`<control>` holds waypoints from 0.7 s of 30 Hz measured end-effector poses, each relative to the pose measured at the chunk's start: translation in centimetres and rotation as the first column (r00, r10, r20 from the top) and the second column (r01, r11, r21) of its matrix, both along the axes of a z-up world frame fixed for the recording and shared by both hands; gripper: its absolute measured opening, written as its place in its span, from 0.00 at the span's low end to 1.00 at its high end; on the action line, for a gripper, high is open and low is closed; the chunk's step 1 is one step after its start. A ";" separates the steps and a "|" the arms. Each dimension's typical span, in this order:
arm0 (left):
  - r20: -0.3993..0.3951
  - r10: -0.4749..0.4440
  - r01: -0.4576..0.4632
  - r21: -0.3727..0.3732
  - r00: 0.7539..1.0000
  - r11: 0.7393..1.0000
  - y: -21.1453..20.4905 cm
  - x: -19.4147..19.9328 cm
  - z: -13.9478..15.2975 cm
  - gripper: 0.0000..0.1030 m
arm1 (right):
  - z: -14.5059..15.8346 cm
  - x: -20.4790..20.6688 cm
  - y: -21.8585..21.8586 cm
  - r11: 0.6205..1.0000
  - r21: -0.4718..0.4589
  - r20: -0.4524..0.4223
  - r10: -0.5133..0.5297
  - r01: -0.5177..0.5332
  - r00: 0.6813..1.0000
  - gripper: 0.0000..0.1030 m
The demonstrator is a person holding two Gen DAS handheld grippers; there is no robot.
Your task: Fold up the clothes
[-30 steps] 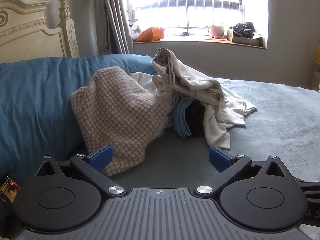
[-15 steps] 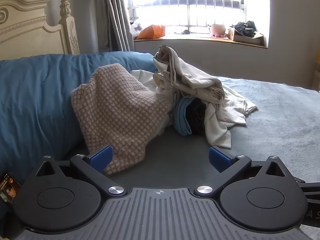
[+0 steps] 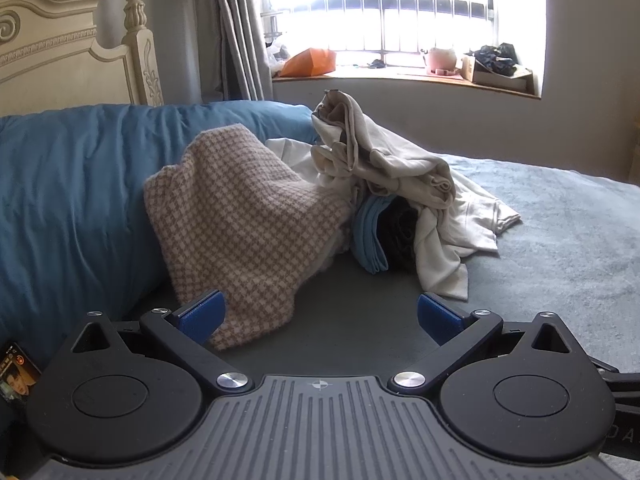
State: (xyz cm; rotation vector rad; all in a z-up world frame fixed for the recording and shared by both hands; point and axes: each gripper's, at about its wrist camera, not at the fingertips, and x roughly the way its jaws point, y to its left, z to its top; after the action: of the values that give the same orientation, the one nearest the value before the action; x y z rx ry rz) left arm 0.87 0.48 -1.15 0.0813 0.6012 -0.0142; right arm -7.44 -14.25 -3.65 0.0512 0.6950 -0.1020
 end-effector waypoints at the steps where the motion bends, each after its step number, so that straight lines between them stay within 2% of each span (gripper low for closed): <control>1: 0.012 0.001 -0.001 0.002 1.000 1.000 -0.1 0.1 0.0 1.00 | -0.1 0.1 -0.2 1.000 0.003 0.006 0.000 0.000 1.000 1.00; 7: 0.108 -0.007 0.002 0.042 0.994 0.999 -1.2 2.2 -0.8 1.00 | -0.4 0.8 -1.2 1.000 -0.014 0.062 0.022 -0.021 0.998 1.00; 12: 0.185 -0.003 0.000 0.015 0.983 1.000 -1.5 5.3 -1.9 1.00 | -0.5 2.6 -2.1 0.996 -0.058 0.142 0.082 -0.074 0.986 1.00; 21: 0.313 0.034 -0.024 -0.037 0.949 0.999 -1.0 12.1 -4.2 1.00 | 0.6 10.8 -3.7 0.977 -0.131 0.217 0.196 -0.170 0.956 1.00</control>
State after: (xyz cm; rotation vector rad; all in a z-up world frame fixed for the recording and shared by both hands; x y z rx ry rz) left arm 13.01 -0.51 -5.31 0.0417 0.2830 0.0175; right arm 3.38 -17.97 -3.01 -0.1075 0.4597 0.0432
